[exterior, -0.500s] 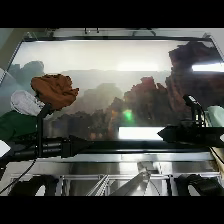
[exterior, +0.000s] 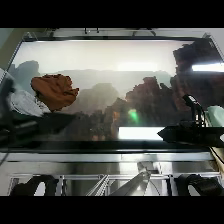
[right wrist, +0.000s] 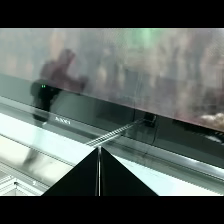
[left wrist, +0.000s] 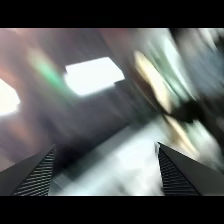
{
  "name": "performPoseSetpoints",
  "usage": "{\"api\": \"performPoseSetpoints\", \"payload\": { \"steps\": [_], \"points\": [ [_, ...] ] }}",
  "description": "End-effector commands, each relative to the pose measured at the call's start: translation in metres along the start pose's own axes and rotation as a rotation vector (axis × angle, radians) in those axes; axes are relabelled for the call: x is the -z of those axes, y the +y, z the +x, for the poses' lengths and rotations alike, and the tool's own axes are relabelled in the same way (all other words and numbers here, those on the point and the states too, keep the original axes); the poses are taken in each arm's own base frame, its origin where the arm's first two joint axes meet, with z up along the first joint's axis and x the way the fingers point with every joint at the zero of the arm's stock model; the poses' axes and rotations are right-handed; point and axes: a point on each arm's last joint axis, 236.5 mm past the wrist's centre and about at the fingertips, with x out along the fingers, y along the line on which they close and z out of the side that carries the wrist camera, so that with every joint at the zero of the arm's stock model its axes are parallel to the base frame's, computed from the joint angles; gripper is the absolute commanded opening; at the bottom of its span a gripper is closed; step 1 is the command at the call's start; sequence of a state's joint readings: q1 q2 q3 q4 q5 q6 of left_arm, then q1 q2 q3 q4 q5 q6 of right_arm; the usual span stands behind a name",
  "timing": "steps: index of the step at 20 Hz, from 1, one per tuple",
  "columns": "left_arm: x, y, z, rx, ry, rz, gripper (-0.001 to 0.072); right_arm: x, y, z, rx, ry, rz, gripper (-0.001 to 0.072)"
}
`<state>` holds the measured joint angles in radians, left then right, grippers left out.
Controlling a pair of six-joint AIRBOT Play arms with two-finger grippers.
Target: Fold the shirts.
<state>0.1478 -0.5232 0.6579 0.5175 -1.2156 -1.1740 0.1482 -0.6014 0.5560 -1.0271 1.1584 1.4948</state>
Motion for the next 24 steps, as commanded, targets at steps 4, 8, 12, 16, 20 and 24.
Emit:
{"api": "performPoseSetpoints", "payload": {
  "steps": [4,8,12,16,20,24],
  "points": [
    [-0.111,0.161,-0.117,-0.515,-0.247,-0.168,0.0720,0.000,0.000,0.000,0.000,0.000,0.000,0.0019],
    [-0.135,0.241,-0.124,-0.527,-0.193,-0.241,0.0720,0.000,0.000,0.000,0.000,0.000,0.000,0.0019],
    [-0.157,0.302,-0.072,-0.458,-0.080,-0.283,0.0720,0.000,0.000,0.000,0.000,0.000,0.000,0.0018],
    [-0.191,0.362,-0.010,-0.479,-0.046,-0.236,0.0720,0.000,0.000,0.000,0.000,0.001,-0.001,0.0019],
    [-0.172,0.434,0.013,-0.690,0.118,-0.204,0.0720,0.000,0.000,0.000,-0.001,0.000,-0.001,0.0019],
    [-0.165,0.454,0.049,-0.687,0.204,-0.179,0.0625,0.000,0.000,0.000,-0.001,0.000,0.000,0.0019]
  ]
}}
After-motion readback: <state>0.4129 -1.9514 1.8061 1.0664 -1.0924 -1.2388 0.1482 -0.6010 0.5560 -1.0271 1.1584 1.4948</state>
